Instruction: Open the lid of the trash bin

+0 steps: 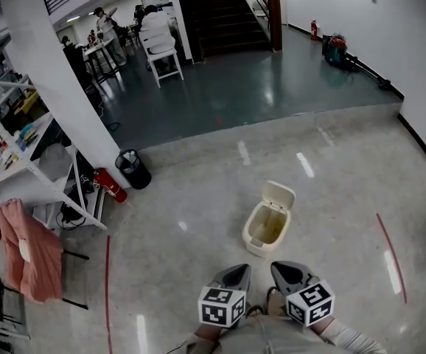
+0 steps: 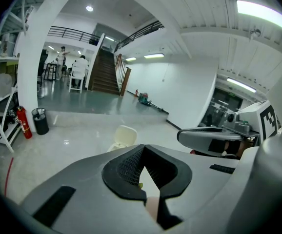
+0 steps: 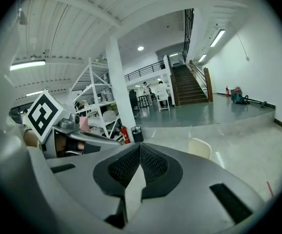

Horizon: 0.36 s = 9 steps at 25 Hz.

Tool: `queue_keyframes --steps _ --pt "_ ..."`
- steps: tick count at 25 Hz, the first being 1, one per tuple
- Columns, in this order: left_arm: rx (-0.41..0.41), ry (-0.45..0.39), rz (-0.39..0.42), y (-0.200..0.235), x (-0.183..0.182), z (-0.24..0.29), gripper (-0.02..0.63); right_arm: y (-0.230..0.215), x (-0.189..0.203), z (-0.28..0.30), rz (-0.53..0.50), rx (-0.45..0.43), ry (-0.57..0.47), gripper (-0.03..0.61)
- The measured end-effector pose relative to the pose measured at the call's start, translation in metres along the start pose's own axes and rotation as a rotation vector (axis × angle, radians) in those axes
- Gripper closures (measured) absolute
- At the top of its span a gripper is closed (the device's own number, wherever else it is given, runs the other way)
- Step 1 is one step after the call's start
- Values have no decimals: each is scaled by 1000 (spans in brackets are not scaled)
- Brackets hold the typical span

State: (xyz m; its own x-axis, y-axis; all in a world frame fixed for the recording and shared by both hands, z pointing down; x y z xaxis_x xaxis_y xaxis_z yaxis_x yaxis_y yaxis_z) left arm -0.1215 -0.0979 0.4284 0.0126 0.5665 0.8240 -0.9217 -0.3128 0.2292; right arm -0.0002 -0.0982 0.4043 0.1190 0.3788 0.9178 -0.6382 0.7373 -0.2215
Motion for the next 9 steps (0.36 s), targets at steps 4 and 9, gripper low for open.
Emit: queue_keyframes --steps 4,9 --pt "9 2 4 -1 1 -1 612 4 2 1 -5 -8 3 575" --pt "16 -2 13 -4 2 -3 612 6 3 -1 -4 -3 5 575"
Point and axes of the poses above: the fingertips, and each gripper's own axes: z forward along the fingers, y to its left, x out of its underside, the point moved 5 cm from there along -z, backward along the fingers, and after that the axes turned 8 degrees about -x, right-handed, at the moved point
